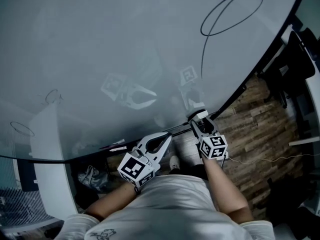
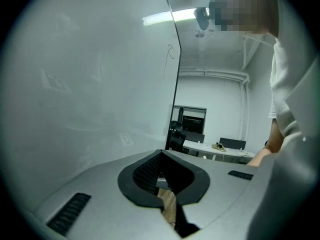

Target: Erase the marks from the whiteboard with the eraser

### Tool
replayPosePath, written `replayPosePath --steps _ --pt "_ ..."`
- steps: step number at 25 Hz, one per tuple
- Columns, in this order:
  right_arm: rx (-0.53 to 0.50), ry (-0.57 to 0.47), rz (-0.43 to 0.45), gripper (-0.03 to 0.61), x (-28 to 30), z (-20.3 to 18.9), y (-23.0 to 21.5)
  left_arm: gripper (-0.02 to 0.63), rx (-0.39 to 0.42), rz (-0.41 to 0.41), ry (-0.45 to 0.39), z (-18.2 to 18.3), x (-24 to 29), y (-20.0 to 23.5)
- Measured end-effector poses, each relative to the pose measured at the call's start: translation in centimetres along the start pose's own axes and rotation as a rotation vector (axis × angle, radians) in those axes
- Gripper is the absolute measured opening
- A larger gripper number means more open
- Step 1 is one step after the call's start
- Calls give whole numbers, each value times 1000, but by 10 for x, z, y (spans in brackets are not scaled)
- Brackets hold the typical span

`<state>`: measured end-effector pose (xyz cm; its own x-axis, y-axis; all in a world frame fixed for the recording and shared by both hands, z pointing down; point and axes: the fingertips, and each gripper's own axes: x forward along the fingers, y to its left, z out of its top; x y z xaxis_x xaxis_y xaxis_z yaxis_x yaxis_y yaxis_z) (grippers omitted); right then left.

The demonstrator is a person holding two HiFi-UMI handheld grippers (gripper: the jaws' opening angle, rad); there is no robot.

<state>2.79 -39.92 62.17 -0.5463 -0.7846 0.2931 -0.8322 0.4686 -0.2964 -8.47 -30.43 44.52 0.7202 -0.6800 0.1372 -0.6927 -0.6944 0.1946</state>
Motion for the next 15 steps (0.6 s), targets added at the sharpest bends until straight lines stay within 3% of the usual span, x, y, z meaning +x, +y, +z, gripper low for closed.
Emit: replayPosePath --steps 4,7,15 --pt "-60 33 -1 235 6 -13 -5 6 6 27 -5 -2 -3 1" --pt "-48 56 22 235 1 -10 -5 6 15 37 -18 3 -4 -11" --pt "-100 -24 190 235 -58 34 36 6 6 94 -48 1 -14 -49"
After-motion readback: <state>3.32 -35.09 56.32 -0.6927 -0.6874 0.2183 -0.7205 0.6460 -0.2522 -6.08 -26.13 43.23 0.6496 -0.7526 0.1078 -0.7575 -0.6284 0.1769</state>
